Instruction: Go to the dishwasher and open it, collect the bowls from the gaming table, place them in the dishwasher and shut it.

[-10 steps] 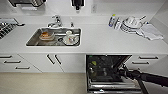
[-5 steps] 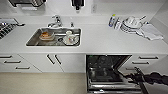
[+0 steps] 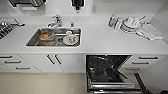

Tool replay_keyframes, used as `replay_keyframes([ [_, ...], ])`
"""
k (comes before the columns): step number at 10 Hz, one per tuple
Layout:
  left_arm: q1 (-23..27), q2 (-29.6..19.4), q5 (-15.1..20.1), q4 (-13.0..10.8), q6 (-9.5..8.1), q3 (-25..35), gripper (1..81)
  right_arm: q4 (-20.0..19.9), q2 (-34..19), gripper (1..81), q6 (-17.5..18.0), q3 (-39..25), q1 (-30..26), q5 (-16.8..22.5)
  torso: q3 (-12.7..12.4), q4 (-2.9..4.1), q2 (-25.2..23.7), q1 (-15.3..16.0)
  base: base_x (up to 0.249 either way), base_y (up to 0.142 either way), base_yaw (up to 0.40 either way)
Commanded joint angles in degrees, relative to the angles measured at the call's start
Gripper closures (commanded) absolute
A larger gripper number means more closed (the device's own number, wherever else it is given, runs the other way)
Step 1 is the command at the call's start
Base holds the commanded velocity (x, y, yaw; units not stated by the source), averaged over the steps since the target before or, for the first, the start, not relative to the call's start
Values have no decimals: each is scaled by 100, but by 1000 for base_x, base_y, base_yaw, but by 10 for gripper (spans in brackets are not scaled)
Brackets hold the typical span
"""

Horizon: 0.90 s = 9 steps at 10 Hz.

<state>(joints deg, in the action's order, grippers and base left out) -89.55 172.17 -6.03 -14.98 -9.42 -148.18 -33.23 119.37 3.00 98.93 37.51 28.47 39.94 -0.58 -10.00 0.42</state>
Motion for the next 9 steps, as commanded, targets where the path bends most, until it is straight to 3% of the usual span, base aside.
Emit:
replay_keyframes([
  [1, -147, -59, 472, 39, -42, 34, 10, 221, -429, 10, -221, -147, 955, 379, 0, 0, -573, 369, 0, 0, 0],
  [9, -50, -200, 419, 30, -60, 34, 10, 265, 195, 10, -599, 179, 2661, -833, -9, 0, -2063, 1285, 0, 0, 0],
])
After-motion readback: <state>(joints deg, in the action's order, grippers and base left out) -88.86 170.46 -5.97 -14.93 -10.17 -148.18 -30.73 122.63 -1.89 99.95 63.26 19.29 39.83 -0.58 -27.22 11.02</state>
